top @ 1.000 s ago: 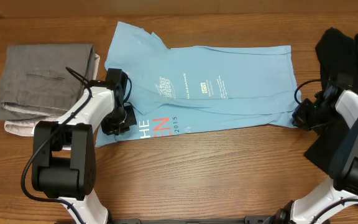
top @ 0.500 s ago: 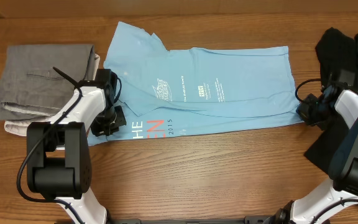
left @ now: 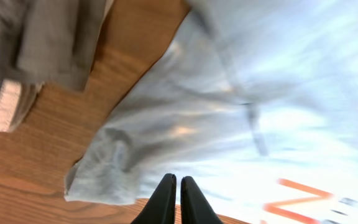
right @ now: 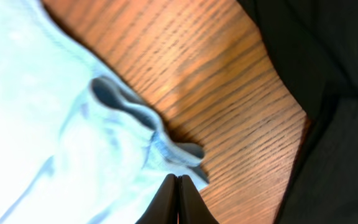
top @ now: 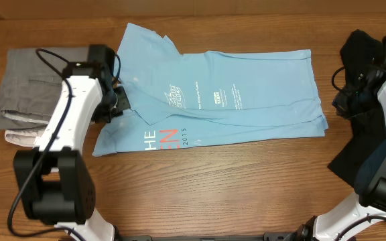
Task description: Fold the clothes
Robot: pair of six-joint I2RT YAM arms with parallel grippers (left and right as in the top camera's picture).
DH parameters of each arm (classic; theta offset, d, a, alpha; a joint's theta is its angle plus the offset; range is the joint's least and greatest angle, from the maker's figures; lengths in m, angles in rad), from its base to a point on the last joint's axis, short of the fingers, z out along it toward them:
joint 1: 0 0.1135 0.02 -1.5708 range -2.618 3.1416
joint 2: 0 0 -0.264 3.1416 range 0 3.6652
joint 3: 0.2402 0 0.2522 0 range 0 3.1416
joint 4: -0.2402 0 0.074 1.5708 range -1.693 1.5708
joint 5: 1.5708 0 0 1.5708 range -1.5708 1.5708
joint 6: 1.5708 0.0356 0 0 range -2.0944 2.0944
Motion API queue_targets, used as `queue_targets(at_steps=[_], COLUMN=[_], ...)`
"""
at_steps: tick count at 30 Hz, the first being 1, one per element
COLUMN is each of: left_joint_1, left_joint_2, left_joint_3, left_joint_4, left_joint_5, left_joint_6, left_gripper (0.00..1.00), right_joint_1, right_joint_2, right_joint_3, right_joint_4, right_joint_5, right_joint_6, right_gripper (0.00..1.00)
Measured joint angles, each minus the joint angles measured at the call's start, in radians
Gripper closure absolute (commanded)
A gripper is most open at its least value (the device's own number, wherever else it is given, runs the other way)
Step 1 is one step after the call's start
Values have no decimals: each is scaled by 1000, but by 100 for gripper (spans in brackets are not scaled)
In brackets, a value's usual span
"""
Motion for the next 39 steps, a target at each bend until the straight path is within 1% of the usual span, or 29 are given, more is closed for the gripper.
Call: queue_targets(at_steps=[2, 3, 5, 17, 19, 28, 31, 35, 36, 39], left_joint_1=[0, 0, 0, 0, 0, 0, 0, 0, 0, 0], left_joint_2=[-35, -52, -69, -69, -69, -69, -69, -69, -69, -69], left_joint_3=[14, 16, 17, -22, -27, -32, -32, -32, -33, -33], left_joint_4=[-3, -8, -20, -15, -15, -15, -14, -14, -12, 3], left_joint_5=[27, 40, 68, 94, 95, 98, 98, 98, 98, 97], left_joint_6=[0, 0, 0, 0, 1, 27, 30, 46, 48, 49], left_gripper=[92, 93, 96, 96, 96, 96, 96, 94, 94, 90], right_joint_1=[4, 5, 6, 13, 11, -16, -16, -8, -1, 45], right_joint_2=[-5, -5, -6, -12, -27, -39, -32, -18, -16, -16], right_joint_3=[3, -3, -47, -339, -360, -362, -328, -173, -93, 72], right_joint_4=[-11, -1, 63, 347, 362, 280, 220, 99, 44, -84], right_joint_5=[-7, -11, -26, -86, -82, -40, -43, -95, -119, -173], right_joint_6=[-6, -11, -16, -18, -11, 47, 43, 2, -22, -108], right_gripper=[96, 96, 96, 96, 96, 96, 91, 88, 88, 86])
